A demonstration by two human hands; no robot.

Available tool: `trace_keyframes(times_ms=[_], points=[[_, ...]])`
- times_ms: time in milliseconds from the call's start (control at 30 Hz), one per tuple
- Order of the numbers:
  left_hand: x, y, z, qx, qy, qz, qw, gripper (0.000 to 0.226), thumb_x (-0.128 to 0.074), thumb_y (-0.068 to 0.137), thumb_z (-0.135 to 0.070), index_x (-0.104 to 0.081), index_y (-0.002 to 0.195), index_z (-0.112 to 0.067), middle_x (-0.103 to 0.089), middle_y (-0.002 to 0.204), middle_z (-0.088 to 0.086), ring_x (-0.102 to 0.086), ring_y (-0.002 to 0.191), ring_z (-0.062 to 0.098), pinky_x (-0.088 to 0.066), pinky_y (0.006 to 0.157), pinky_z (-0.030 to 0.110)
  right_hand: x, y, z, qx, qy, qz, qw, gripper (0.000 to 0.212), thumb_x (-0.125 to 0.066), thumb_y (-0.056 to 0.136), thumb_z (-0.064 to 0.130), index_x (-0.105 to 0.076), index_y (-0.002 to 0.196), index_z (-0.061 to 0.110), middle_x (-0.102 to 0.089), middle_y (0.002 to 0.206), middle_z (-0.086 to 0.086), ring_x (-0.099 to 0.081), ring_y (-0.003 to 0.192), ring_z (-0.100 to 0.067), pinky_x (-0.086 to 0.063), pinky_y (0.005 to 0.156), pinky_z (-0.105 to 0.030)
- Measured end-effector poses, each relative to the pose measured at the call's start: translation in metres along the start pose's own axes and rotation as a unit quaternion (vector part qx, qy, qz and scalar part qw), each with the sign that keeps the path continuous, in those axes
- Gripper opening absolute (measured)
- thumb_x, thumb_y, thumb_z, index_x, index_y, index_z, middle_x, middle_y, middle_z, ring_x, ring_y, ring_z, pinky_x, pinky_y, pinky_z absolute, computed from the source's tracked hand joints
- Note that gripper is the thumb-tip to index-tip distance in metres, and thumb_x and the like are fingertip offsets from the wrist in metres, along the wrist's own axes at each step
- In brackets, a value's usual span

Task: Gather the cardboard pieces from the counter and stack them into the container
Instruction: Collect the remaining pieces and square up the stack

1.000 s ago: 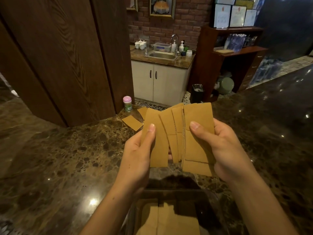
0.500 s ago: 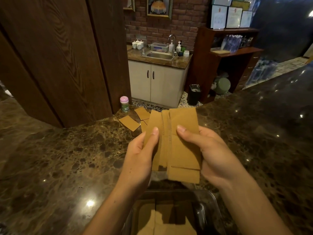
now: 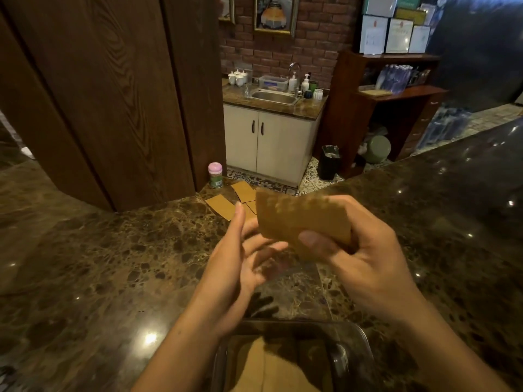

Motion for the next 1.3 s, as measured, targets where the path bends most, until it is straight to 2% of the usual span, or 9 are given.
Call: trace_keyframes(times_ms=[133, 300, 367, 467, 567, 800, 967, 1133, 1300], points=[[-0.009, -0.008, 0.014, 0.141, -0.079, 0.091, 0.983, 0.066, -0.046, 0.096, -0.059, -0.075, 0.118, -0.004, -0.066, 0.127, 0.028, -0.061, 0.116, 0.041, -0.041, 0.111, 0.058, -0.024, -0.013, 0.015, 0.209, -0.266, 0.131, 0.932, 0.043, -0.072, 0.091, 0.028, -0.064, 0.133, 0.027, -0.053, 0.131, 0.000, -0.045, 0.118, -0.012, -0.040, 0.098, -0.017], [-0.003, 0.000, 0.001, 0.099, -0.075, 0.137, 0.983, 0.033, -0.057, 0.094, -0.011, -0.069, 0.123, 0.001, -0.068, 0.112, 0.023, -0.070, 0.088, 0.025, -0.061, 0.076, 0.036, -0.027, -0.025, 0.017, 0.267, -0.339, 0.155, 0.889, 0.043, -0.065, 0.095, 0.025, -0.063, 0.138, 0.028, -0.056, 0.127, -0.001, -0.051, 0.109, -0.017, -0.048, 0.085, -0.026], [0.002, 0.005, -0.004, 0.065, -0.093, 0.106, 0.988, 0.035, -0.048, 0.101, -0.010, -0.062, 0.130, 0.002, -0.070, 0.119, 0.026, -0.075, 0.093, 0.029, -0.064, 0.071, 0.038, -0.016, -0.024, 0.015, 0.233, -0.284, 0.137, 0.920, 0.041, -0.067, 0.096, 0.026, -0.065, 0.137, 0.027, -0.063, 0.125, 0.002, -0.057, 0.105, -0.014, -0.050, 0.084, -0.026], [0.009, 0.006, -0.016, -0.012, -0.048, 0.045, 0.998, 0.034, -0.043, 0.105, -0.012, -0.057, 0.136, -0.007, -0.073, 0.121, 0.020, -0.076, 0.099, 0.032, -0.065, 0.071, 0.044, 0.002, -0.015, 0.001, 0.011, -0.024, 0.107, 0.994, 0.033, -0.072, 0.090, 0.037, -0.067, 0.119, 0.052, -0.069, 0.106, 0.017, -0.066, 0.086, -0.008, -0.057, 0.070, -0.023], [0.001, -0.001, -0.021, -0.082, 0.092, 0.061, 0.991, 0.030, -0.050, 0.103, -0.011, -0.059, 0.132, -0.012, -0.076, 0.110, 0.015, -0.075, 0.093, 0.032, -0.064, 0.074, 0.044, 0.005, -0.009, -0.016, -0.149, 0.136, 0.090, 0.975, 0.023, -0.074, 0.088, 0.043, -0.070, 0.111, 0.046, -0.076, 0.103, 0.013, -0.075, 0.091, -0.010, -0.062, 0.068, -0.025], [-0.009, -0.008, -0.018, -0.118, 0.252, 0.109, 0.954, 0.040, -0.074, 0.086, 0.002, -0.070, 0.120, -0.018, -0.070, 0.107, 0.007, -0.074, 0.085, 0.028, -0.062, 0.071, 0.040, 0.012, 0.019, -0.038, -0.221, 0.070, 0.115, 0.966, 0.021, -0.061, 0.097, 0.035, -0.068, 0.116, 0.029, -0.075, 0.103, 0.009, -0.072, 0.092, -0.008, -0.058, 0.076, -0.025], [0.019, -0.004, -0.032, -0.168, 0.157, -0.025, 0.973, 0.042, -0.079, 0.080, -0.007, -0.068, 0.119, -0.018, -0.078, 0.104, 0.010, -0.075, 0.084, 0.022, -0.059, 0.072, 0.032, 0.014, 0.012, -0.052, -0.243, 0.119, 0.059, 0.961, 0.030, -0.062, 0.092, 0.034, -0.069, 0.115, 0.015, -0.075, 0.102, -0.008, -0.074, 0.087, -0.015, -0.058, 0.072, -0.017], [0.025, 0.002, -0.030, -0.180, 0.051, -0.082, 0.979, 0.038, -0.069, 0.088, -0.017, -0.065, 0.126, -0.015, -0.079, 0.110, 0.006, -0.074, 0.100, 0.014, -0.058, 0.079, 0.025, -0.017, -0.015, -0.066, -0.295, 0.196, 0.067, 0.933, 0.034, -0.065, 0.089, 0.035, -0.068, 0.119, 0.018, -0.078, 0.107, -0.008, -0.077, 0.098, -0.025, -0.061, 0.079, -0.031], [0.020, 0.002, -0.024, -0.180, 0.066, -0.079, 0.978, 0.032, -0.060, 0.098, -0.011, -0.061, 0.129, -0.019, -0.076, 0.116, 0.005, -0.071, 0.110, 0.022, -0.057, 0.095, 0.045, -0.023, -0.020, -0.064, -0.291, 0.270, 0.001, 0.918, 0.033, -0.064, 0.086, 0.032, -0.068, 0.117, 0.022, -0.081, 0.102, 0.002, -0.078, 0.093, -0.015, -0.061, 0.074, -0.027]])
Point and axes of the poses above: each hand's wrist, its own y-axis towards the middle knuckle, its own x-axis out of the back of the hand, z = x × y, the point moved 9 cm from there along y, towards the middle knuckle
